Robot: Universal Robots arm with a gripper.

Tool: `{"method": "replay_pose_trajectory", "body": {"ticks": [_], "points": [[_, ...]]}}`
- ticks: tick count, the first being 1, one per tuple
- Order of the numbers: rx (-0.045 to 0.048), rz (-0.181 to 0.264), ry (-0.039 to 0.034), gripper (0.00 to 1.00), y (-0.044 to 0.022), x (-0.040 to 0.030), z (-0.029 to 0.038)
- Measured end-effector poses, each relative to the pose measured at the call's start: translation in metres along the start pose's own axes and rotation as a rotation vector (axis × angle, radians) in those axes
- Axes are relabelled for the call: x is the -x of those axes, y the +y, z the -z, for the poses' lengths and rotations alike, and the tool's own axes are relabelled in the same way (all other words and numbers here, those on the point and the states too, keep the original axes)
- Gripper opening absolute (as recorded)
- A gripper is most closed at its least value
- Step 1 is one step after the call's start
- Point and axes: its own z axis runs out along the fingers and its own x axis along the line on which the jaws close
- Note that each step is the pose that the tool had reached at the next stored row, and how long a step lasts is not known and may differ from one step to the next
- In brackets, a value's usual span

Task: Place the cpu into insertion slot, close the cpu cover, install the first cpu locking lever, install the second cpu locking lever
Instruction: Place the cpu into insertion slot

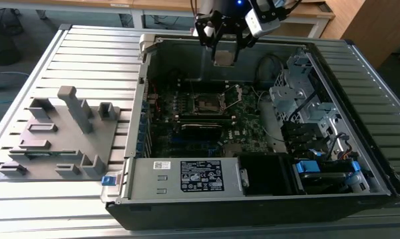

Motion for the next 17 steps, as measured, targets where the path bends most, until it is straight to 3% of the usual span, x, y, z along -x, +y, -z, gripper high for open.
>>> {"method": "replay_pose_trajectory", "body": {"ticks": [3,12,17], "points": [[-0.0007,0.001,-0.0055,0.54,-0.0004,-0.0031,-0.0033],[-0.0158,0.001,-0.0061,0.54,-0.0014,-0.0088,-0.0135],[-0.0172,0.001,-0.0063,0.54,-0.0017,-0.0090,-0.0158]]}}
